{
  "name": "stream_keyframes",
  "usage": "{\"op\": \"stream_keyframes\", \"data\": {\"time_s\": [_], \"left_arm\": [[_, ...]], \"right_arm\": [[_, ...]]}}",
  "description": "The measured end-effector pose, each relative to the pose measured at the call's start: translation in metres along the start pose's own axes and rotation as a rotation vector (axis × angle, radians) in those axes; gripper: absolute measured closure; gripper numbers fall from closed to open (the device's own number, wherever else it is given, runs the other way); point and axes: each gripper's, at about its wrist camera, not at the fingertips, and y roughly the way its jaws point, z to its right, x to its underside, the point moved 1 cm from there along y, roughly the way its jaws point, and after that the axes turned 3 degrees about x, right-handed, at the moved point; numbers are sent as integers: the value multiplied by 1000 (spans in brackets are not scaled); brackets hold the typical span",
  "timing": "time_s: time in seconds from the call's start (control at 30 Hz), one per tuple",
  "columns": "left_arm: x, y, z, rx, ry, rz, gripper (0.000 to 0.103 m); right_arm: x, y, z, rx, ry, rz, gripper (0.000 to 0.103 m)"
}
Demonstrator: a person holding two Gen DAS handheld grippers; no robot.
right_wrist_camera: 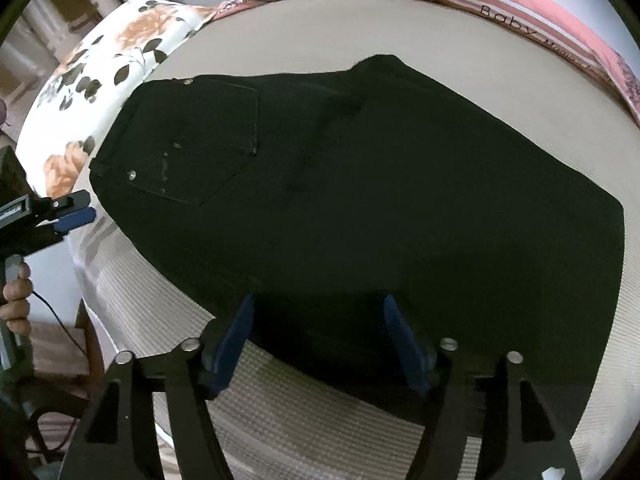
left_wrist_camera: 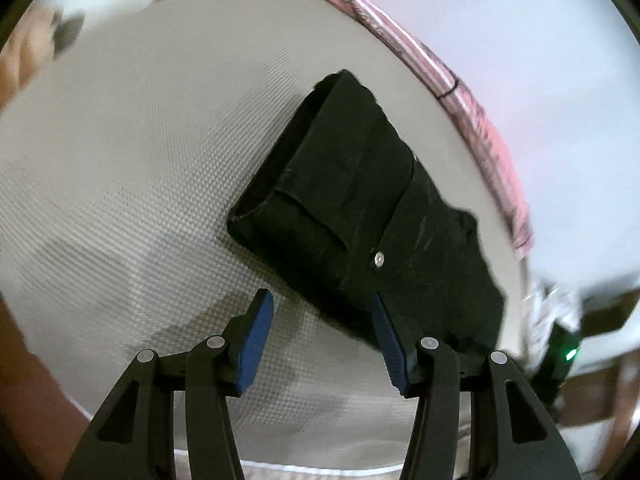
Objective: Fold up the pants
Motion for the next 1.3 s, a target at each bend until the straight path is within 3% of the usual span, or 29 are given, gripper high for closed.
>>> {"op": "stream_keyframes", "data": {"time_s": [0.27,0.57,0.87,1.3], "left_arm": [[-16,15,-35,135,-140,13,51],[-30,23,-40,221,-115,26,48],[-45,18,-50,268,-104,13,47],[-82,37,-29,228,-20,-16,47]], "right_arm": [[-6,-18,10,-25,79,73,30],[-7,-19,17,-6,127,65,29],[-7,-10,16,3,138,37,29],[-6,-7,30,13,185,36,29]]}}
